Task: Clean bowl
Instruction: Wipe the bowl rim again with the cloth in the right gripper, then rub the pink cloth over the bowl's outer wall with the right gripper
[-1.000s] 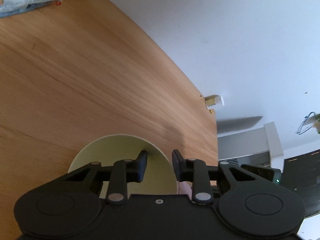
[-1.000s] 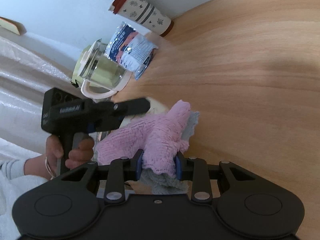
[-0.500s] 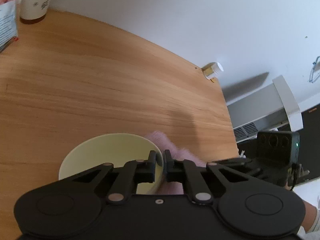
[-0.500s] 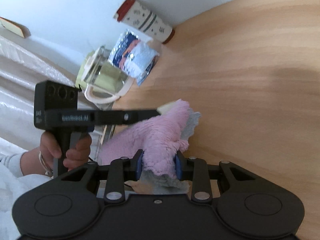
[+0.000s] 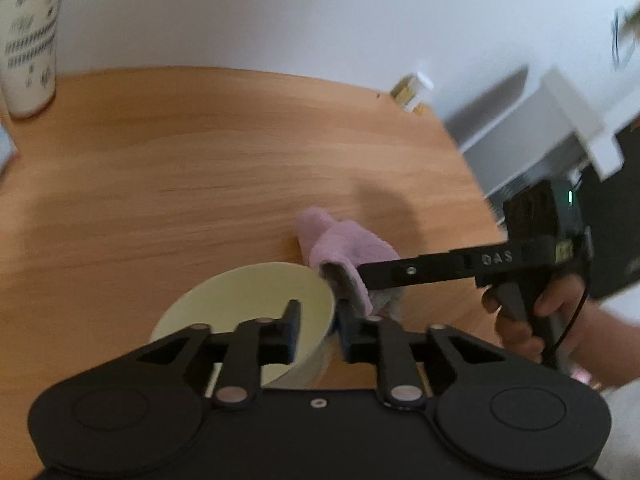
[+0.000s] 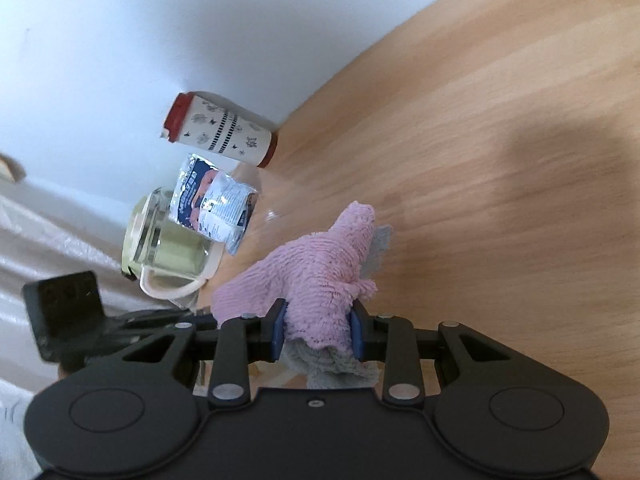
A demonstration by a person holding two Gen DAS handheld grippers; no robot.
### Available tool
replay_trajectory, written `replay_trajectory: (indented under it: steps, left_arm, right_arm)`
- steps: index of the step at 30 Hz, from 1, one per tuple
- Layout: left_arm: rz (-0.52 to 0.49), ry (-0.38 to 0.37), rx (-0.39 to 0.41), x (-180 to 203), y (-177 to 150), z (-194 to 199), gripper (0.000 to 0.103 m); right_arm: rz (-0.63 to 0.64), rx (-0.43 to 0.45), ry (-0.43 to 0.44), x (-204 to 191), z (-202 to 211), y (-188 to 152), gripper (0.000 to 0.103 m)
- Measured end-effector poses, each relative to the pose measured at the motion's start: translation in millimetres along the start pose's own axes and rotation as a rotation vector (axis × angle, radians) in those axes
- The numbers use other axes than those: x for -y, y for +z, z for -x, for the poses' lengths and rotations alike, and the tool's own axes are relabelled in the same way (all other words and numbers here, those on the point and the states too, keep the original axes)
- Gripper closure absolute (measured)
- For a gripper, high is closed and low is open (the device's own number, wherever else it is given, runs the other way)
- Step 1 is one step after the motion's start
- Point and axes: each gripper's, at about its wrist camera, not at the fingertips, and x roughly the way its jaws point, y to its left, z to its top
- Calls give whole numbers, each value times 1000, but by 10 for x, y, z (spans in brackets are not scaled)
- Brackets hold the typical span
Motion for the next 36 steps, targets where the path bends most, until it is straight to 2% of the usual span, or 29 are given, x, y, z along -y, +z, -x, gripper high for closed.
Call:
replay_trajectory:
  steps: [5, 10, 12, 19, 26, 33, 36]
  left_arm:
    - [-94, 45, -33, 106, -57, -25, 80]
    - [-95, 3, -21, 23, -90, 34, 94]
    - [-95, -15, -17, -12, -102, 58, 94]
    - [-12, -92, 54, -318, -336, 250, 96]
    - [62, -173, 108, -588, -439, 338, 96]
    - [38, -214, 107, -654, -436, 365, 96]
    - [43, -240, 108, -693, -445, 343, 96]
  right_arm:
    - [-61, -18, -38, -19, -246, -24, 67]
    - [-83, -28, -15, -38, -318, -30, 67]
    - [-80, -38, 18, -70, -325, -37, 67]
    - [12, -75, 104, -335, -327, 6, 67]
    - [-33, -91, 97, -334, -581, 65, 67]
    - [-78, -106, 90, -333, -835, 125, 67]
    - [-62, -116, 161, -400, -785, 145, 67]
